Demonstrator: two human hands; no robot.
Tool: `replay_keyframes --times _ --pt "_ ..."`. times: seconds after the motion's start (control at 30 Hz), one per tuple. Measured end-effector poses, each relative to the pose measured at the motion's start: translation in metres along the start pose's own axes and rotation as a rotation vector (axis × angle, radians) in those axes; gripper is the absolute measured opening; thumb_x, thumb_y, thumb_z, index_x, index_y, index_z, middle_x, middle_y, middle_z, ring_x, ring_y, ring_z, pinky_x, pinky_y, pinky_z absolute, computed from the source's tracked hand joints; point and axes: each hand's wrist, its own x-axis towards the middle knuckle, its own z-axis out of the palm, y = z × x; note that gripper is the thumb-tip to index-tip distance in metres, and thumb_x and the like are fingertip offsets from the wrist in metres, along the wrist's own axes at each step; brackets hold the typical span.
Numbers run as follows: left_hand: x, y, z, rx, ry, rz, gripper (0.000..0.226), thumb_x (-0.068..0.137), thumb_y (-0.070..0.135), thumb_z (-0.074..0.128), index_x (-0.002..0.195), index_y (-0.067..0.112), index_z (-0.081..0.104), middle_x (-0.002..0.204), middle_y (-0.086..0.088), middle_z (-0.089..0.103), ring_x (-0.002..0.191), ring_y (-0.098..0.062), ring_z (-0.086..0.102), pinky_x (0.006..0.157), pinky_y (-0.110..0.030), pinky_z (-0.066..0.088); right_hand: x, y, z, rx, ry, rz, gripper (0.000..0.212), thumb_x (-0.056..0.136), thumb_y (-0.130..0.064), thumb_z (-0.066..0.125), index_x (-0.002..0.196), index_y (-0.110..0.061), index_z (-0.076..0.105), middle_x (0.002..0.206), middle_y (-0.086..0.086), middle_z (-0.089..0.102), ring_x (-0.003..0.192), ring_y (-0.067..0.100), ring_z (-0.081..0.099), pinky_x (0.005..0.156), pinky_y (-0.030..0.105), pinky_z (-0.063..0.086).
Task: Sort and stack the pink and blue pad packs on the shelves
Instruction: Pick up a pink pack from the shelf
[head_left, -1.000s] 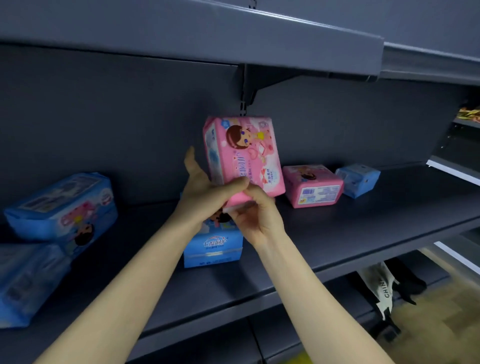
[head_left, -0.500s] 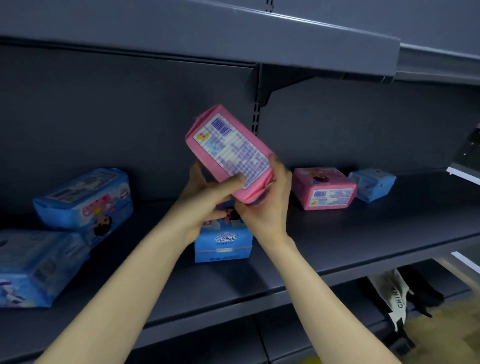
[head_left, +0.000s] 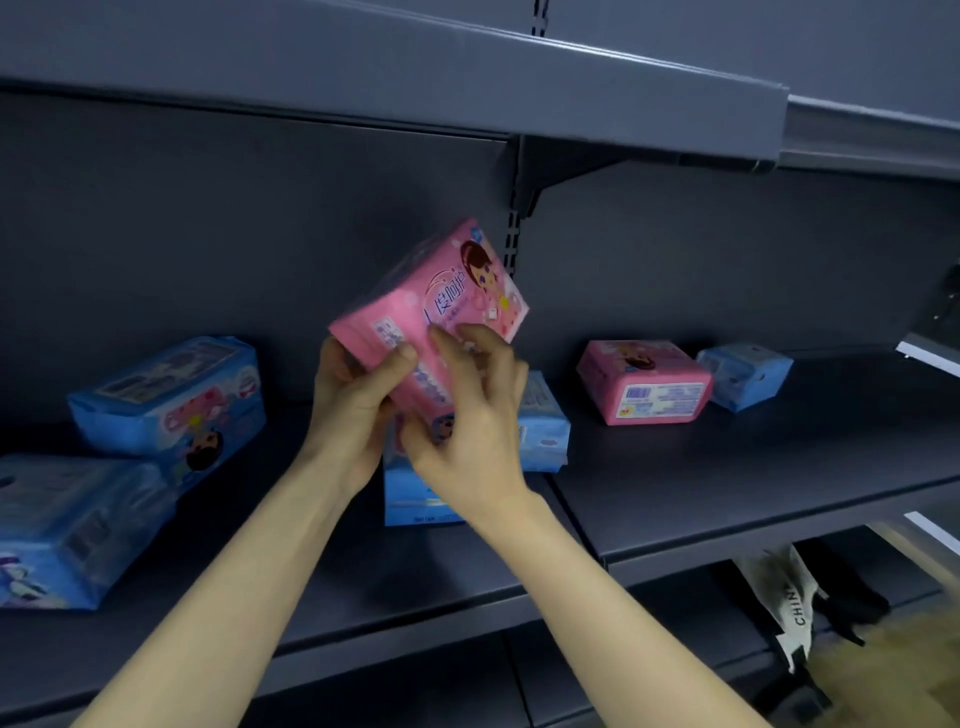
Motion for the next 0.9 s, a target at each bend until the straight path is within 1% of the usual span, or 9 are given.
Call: replay_keyframes --times 0.17,0.27,0.4,0.47,0.53,0.6,0.67,0.73,0.9 --pt "-0.001 -0.004 0.000 0.081 0.113 0.075 0.090 0.048 0.019 0.079 0.123 0.010 0.031 0.109 -0.005 0.058 0.088 -0.008 0.065 0.067 -0.021 0.053 -0.007 -0.014 0.004 0.132 -0.051 0.005 0.058 0.067 -0.017 0.045 0.124 -0.005 0.044 0.126 0.012 0.047 0.112 0.024 0.040 0.099 0.015 0.028" --pt "0.003 0.003 -0.003 0.174 0.154 0.125 0.089 0.049 0.007 0.083 0.118 0.019 0.029 0.107 0.001 0.057 0.082 -0.002 0.066 0.065 -0.020 0.054 -0.010 -0.019 0.003 0.288 -0.103 0.035 0.061 0.071 -0.012 0.042 0.131 -0.012 0.032 0.127 0.020 0.048 0.117 0.023 0.042 0.101 0.020 0.034" --pt "0.010 0.015 -0.020 0.356 0.156 0.198 0.093 0.043 0.011 0.079 0.120 0.023 0.028 0.105 0.008 0.056 0.085 0.001 0.062 0.068 -0.020 0.053 -0.001 -0.017 -0.002 0.419 -0.112 0.152 0.060 0.071 -0.012 0.042 0.130 -0.017 0.033 0.123 0.018 0.052 0.106 0.024 0.053 0.087 0.028 0.047" --pt "0.011 0.021 -0.029 0.403 0.114 0.193 0.100 0.032 0.019 0.080 0.119 0.024 0.029 0.104 0.010 0.055 0.082 0.004 0.062 0.065 -0.018 0.053 0.010 -0.009 -0.006 0.328 -0.049 0.199 0.058 0.072 -0.009 0.048 0.129 -0.012 0.039 0.116 0.015 0.051 0.101 0.029 0.054 0.085 0.030 0.045" --pt "0.010 0.025 -0.038 0.412 0.064 0.170 0.094 0.030 0.027 0.078 0.113 0.028 0.033 0.105 0.010 0.055 0.083 0.005 0.063 0.064 -0.018 0.053 0.026 0.001 -0.015 0.132 -0.088 0.243 0.063 0.072 -0.011 0.058 0.133 -0.009 0.042 0.126 0.014 0.040 0.114 0.032 0.043 0.095 0.027 0.034" --pt "0.010 0.026 -0.044 0.422 -0.003 0.135 0.088 0.030 0.027 0.078 0.107 0.033 0.035 0.107 0.009 0.055 0.087 0.002 0.063 0.065 -0.019 0.054 0.042 0.010 -0.026 0.081 -0.322 0.304 0.074 0.074 -0.018 0.071 0.139 -0.019 0.036 0.146 0.013 0.013 0.134 0.029 0.021 0.109 0.030 0.024" --pt "0.011 0.023 -0.048 0.407 -0.078 0.099 0.085 0.031 0.023 0.078 0.106 0.033 0.038 0.105 0.008 0.058 0.088 0.000 0.064 0.066 -0.021 0.054 0.055 0.017 -0.036 0.152 -0.577 0.322 0.084 0.071 -0.019 0.078 0.141 -0.027 0.032 0.150 0.006 -0.005 0.136 0.010 0.012 0.110 0.014 0.018" --pt "0.015 0.017 -0.050 0.375 -0.131 0.065 0.085 0.033 0.020 0.078 0.108 0.031 0.041 0.105 0.005 0.061 0.090 -0.004 0.065 0.067 -0.024 0.055 0.061 0.023 -0.037 0.166 -0.632 0.301 0.085 0.066 -0.016 0.082 0.138 -0.026 0.037 0.148 0.004 0.002 0.125 -0.001 0.017 0.097 -0.003 0.019" --pt "0.021 0.000 -0.059 0.452 -0.183 0.023 0.088 0.040 0.021 0.081 0.122 0.024 0.048 0.110 0.005 0.066 0.104 -0.015 0.063 0.076 -0.026 0.055 0.055 0.037 -0.029 0.049 -0.532 0.282 0.068 0.064 -0.017 0.084 0.125 -0.014 0.054 0.126 0.002 0.035 0.122 0.017 0.041 0.097 0.006 0.029"
